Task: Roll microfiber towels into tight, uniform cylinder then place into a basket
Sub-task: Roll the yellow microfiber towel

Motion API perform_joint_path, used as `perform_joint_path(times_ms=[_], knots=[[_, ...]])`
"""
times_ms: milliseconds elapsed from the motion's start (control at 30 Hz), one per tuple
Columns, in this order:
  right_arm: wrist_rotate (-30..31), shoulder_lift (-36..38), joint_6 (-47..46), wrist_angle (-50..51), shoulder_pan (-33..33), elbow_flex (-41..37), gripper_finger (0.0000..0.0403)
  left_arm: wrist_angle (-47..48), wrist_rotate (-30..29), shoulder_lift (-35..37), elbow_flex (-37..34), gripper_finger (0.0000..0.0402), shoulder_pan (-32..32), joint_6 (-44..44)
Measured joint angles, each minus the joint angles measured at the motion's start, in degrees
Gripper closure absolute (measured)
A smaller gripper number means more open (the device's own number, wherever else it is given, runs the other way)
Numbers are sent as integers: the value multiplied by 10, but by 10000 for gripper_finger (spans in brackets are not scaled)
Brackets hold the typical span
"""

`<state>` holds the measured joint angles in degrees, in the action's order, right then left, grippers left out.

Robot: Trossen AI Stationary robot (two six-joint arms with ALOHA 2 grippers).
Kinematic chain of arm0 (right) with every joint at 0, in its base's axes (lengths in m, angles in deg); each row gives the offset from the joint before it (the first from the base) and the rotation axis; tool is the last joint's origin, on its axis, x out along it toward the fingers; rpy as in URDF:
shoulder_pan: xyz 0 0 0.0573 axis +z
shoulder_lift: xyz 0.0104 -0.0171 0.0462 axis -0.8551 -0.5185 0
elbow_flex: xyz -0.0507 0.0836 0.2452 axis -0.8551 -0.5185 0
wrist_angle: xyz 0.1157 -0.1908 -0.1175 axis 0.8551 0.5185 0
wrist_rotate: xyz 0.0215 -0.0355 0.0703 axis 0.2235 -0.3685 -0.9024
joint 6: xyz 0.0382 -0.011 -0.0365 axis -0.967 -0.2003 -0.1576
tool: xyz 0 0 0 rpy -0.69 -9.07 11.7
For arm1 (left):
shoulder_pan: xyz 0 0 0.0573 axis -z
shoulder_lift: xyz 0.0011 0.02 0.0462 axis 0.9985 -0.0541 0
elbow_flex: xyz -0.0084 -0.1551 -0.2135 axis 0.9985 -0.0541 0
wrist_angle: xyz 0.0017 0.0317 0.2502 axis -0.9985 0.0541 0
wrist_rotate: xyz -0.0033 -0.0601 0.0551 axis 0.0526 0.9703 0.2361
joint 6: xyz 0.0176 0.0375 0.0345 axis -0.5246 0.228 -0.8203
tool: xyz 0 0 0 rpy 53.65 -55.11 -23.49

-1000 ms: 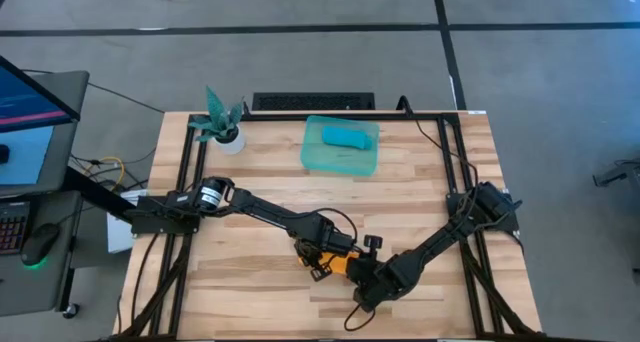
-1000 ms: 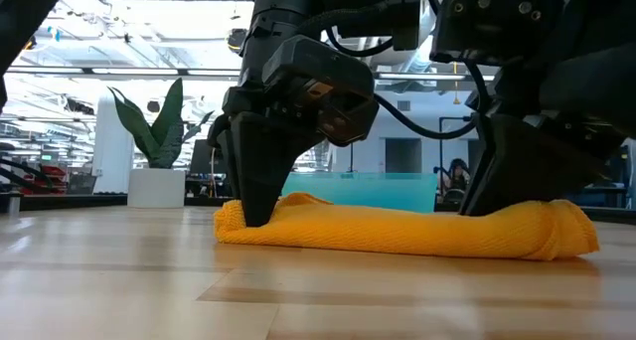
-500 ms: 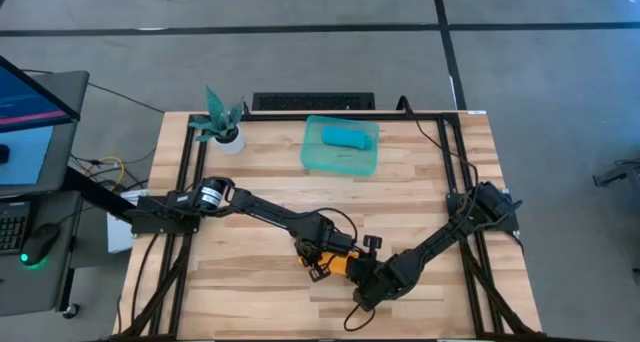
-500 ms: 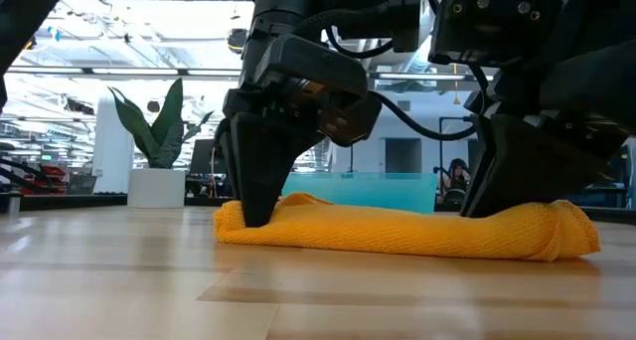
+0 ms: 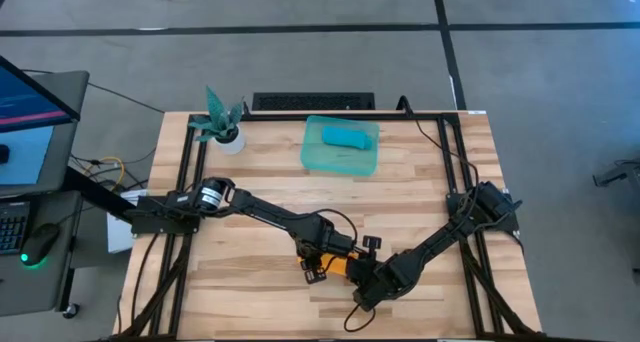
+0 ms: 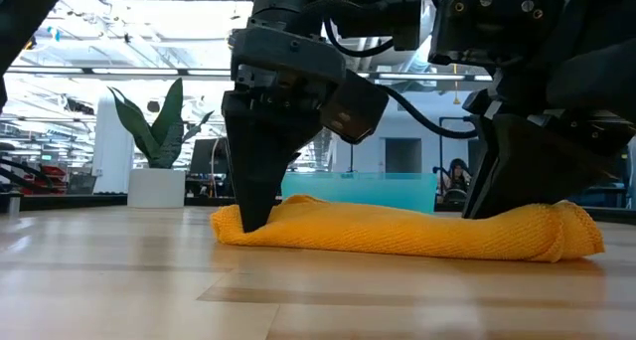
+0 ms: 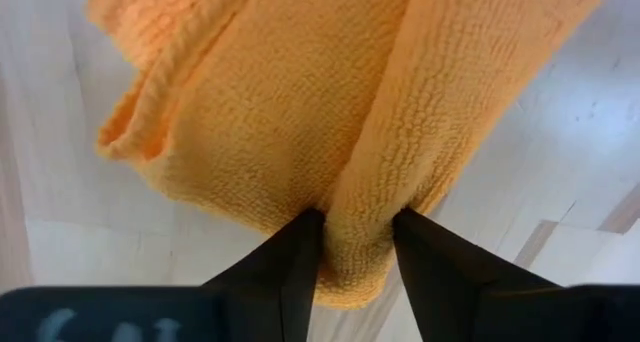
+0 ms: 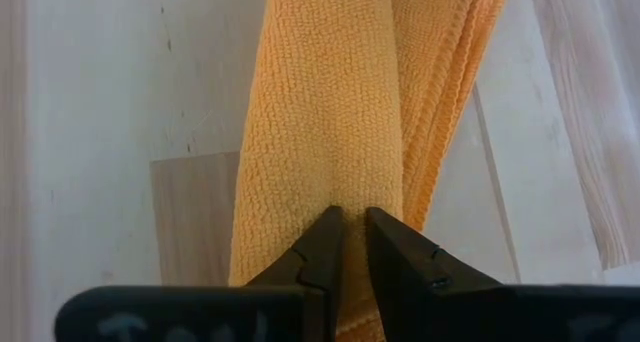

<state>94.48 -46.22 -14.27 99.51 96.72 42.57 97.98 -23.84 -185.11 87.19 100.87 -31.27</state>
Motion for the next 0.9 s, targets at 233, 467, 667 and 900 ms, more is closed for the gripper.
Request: perform_joint_path(times_ms=[233, 467, 667, 900], knots=[[-2, 0, 0, 0, 0, 0, 329, 9, -14, 0, 11, 274, 8, -20], [-7, 0, 0, 2, 2, 0, 329, 91, -139, -5, 79, 278, 43, -23], [-7, -1, 0, 3, 4, 0, 329, 135, -195, -4, 118, 279, 92, -5], [-7, -1, 0, 2, 4, -1, 329, 87, -247, -4, 123, 279, 157, -29]])
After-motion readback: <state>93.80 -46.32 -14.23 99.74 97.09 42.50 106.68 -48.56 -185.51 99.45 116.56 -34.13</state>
